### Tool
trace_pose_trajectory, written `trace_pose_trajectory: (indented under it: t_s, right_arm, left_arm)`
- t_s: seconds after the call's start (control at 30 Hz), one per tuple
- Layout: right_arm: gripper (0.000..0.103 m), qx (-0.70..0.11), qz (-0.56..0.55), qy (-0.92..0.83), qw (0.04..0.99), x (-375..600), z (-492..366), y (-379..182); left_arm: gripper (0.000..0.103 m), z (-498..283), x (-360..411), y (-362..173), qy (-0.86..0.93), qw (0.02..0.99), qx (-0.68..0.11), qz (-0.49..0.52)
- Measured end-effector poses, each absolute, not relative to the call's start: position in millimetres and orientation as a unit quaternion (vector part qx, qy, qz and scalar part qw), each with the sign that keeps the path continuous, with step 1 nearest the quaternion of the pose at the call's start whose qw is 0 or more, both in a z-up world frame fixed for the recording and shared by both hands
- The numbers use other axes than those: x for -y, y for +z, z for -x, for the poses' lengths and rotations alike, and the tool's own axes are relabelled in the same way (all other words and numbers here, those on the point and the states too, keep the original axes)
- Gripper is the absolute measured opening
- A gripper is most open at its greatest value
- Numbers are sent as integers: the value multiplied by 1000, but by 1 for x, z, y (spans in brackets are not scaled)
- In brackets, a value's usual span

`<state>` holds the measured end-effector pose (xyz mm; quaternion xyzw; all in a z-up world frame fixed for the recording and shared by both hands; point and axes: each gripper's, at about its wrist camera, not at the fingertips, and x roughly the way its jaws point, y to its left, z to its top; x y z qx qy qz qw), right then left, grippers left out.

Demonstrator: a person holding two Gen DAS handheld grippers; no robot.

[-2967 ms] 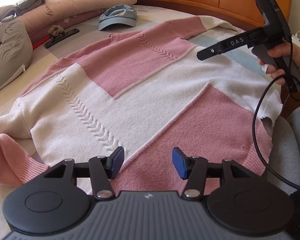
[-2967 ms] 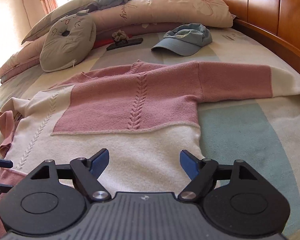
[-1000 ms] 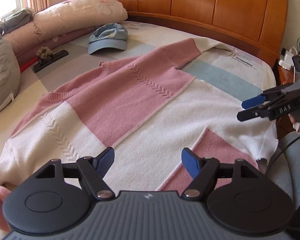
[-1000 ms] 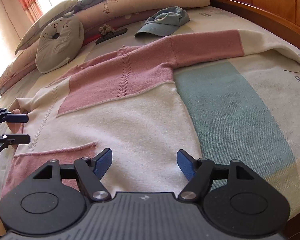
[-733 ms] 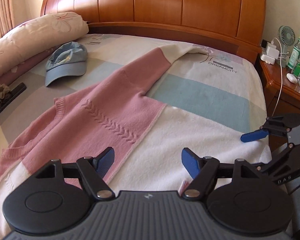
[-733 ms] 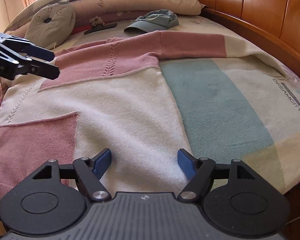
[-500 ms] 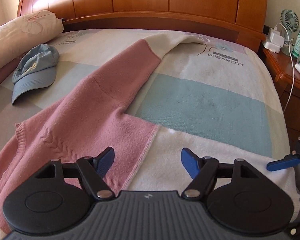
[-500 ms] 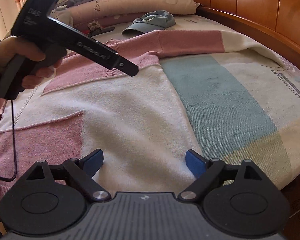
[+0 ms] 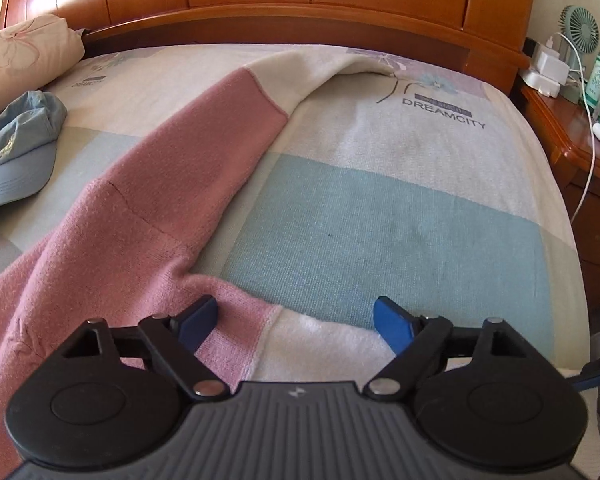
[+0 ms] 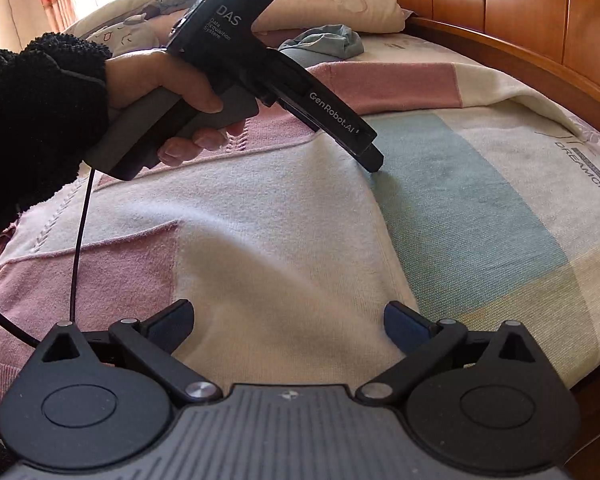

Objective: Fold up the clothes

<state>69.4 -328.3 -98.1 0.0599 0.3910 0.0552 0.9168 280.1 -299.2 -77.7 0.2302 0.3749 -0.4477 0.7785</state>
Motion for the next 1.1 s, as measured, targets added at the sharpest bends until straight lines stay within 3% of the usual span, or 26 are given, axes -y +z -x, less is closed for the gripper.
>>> trace_pose_trajectory:
  t_s: [0.2, 0.5, 0.87, 1.03, 1.1]
  right_arm:
    - [103, -380, -90, 58, 919, 324, -67, -85]
    - [103, -384, -91, 193, 898, 262, -100, -90]
    - [103, -439, -65, 197, 874, 260, -50, -91]
    - [103, -384, -62, 141, 910, 272, -77, -74]
    - [103, -399, -69, 126, 906, 275, -94, -82]
  left_arm:
    - [84, -260, 251, -43, -433, 788, -354, -257]
    - [84, -253, 207, -42, -376, 805, -372, -270]
    - [85, -197, 159, -45, -370, 810, -360, -279]
    - [86, -173, 140, -39, -358, 819, -343, -289]
    - [86, -165, 130, -37, -353, 823, -344, -283]
